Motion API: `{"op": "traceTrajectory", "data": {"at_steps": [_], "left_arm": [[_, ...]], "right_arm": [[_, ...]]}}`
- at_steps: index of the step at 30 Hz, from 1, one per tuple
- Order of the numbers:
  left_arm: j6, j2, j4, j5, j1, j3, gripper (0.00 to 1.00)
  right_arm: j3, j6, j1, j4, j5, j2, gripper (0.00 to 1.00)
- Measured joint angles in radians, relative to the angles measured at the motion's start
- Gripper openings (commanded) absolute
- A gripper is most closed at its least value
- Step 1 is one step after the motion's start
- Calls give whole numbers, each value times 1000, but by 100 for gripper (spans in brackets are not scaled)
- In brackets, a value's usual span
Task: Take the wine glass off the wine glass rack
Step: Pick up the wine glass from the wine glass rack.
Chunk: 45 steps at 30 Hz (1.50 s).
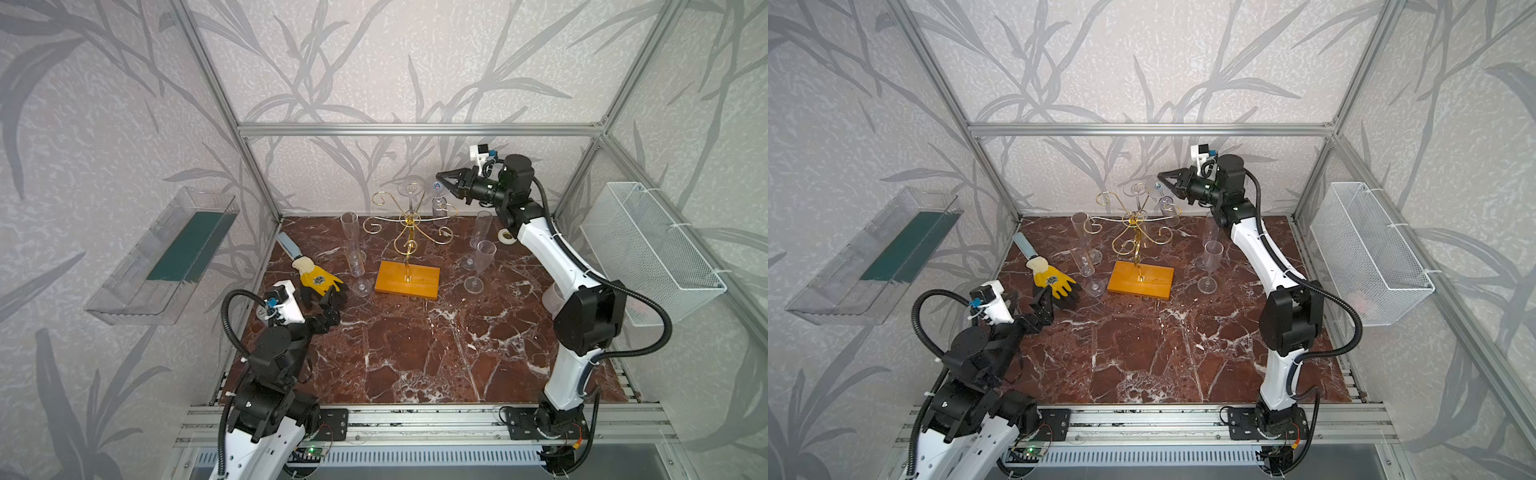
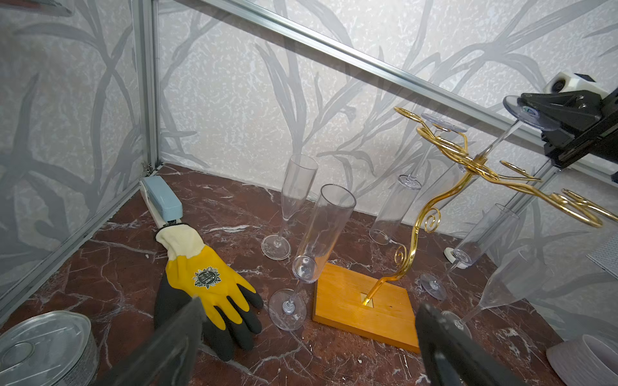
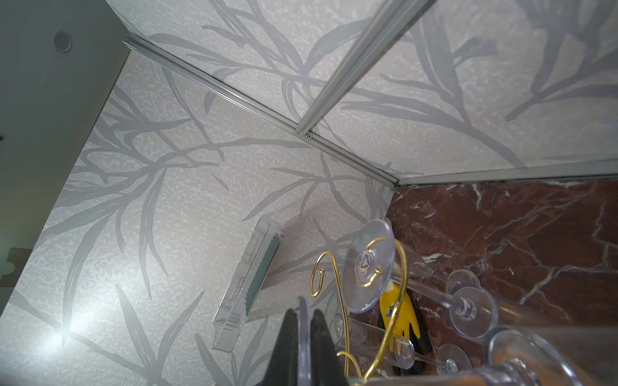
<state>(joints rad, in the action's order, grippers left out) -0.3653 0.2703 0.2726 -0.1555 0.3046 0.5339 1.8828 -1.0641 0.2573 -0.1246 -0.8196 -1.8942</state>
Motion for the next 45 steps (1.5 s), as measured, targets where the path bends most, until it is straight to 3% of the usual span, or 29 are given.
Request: {"op": "traceTrajectory", "data": {"at_steps": [8, 15, 25, 31, 39, 45], "left_arm": [[-22, 14, 18, 9, 0, 43, 99], [-62, 108, 23, 99, 0, 161, 98], [-154, 328, -46, 346, 0, 357, 95], [-238, 396, -149, 478, 0, 383, 95], [-315, 535, -238, 702, 0, 451, 93], [-352, 600, -297, 869, 3, 452, 91]], "right_arm": [[219, 240, -41, 167, 32, -49, 0], [282, 629, 6, 377, 119, 24, 0], [-161, 1286, 271, 372, 298, 479, 0], [-360, 1630, 399, 317, 404, 690, 0], [-576, 1939, 541, 309, 494, 842, 0], [-747, 2137, 672, 310, 629, 902, 0]]}}
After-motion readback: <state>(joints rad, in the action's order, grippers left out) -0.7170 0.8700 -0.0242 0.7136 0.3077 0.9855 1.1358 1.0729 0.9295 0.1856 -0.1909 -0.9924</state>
